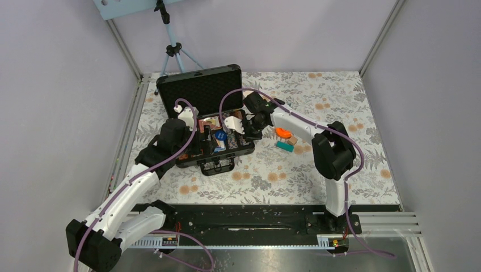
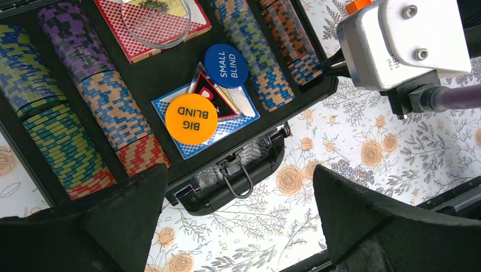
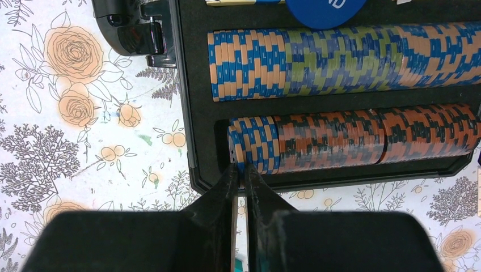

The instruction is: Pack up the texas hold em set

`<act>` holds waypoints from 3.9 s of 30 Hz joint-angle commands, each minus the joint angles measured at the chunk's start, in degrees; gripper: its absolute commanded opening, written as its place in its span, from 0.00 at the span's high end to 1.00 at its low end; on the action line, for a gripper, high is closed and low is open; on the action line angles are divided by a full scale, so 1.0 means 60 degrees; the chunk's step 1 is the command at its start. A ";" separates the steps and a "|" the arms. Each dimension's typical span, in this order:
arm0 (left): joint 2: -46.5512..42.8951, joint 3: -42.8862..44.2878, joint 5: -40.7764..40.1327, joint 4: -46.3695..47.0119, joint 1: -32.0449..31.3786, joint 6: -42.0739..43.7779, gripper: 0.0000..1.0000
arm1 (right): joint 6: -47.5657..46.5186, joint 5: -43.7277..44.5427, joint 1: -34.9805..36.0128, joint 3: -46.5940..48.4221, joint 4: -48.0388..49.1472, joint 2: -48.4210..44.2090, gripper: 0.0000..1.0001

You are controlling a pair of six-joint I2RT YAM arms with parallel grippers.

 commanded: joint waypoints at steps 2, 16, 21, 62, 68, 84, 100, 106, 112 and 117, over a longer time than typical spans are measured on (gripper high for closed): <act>-0.0010 0.0210 0.0082 0.0154 0.0058 0.0146 0.01 | 0.0011 0.0113 0.0122 -0.0411 0.0547 -0.0369 0.92; -0.0026 0.0210 0.0091 0.0153 0.0062 0.0136 0.01 | 0.0135 0.0232 0.0359 -0.0511 0.0566 -0.0116 0.76; -0.0047 0.0210 0.0086 0.0153 0.0060 0.0134 0.01 | 0.0227 0.0197 0.0364 -0.0488 0.0688 -0.0190 0.74; -0.3407 0.1837 -0.1984 -0.1754 0.0116 -0.1068 0.01 | 1.1753 0.5857 -0.0040 0.9082 0.4210 0.2761 0.29; -0.3490 0.1691 -0.1950 -0.1839 0.0112 -0.0994 0.01 | 1.2413 0.6691 -0.0410 0.9484 0.5020 0.3739 0.32; -0.3612 0.1049 -0.2145 -0.1868 0.0114 -0.0993 0.01 | 1.3164 0.5798 -0.0650 0.9629 0.3024 0.4387 0.41; -0.3518 0.1451 -0.2244 -0.2358 0.0112 -0.1193 0.01 | 1.3487 0.3040 -0.0462 0.5592 0.2005 0.1156 0.52; -0.3762 0.1539 -0.2203 -0.2465 0.0112 -0.1376 0.01 | 1.3463 0.3554 -0.0174 0.2946 0.2822 -0.0584 0.50; -0.3928 0.1716 -0.2161 -0.2680 0.0112 -0.1338 0.01 | 1.3692 0.4009 -0.0162 0.0603 0.3929 -0.2612 0.49; -0.3962 0.1744 -0.2184 -0.2789 0.0115 -0.1428 0.01 | 1.4022 0.4137 -0.0169 -0.0431 0.3839 -0.3629 0.48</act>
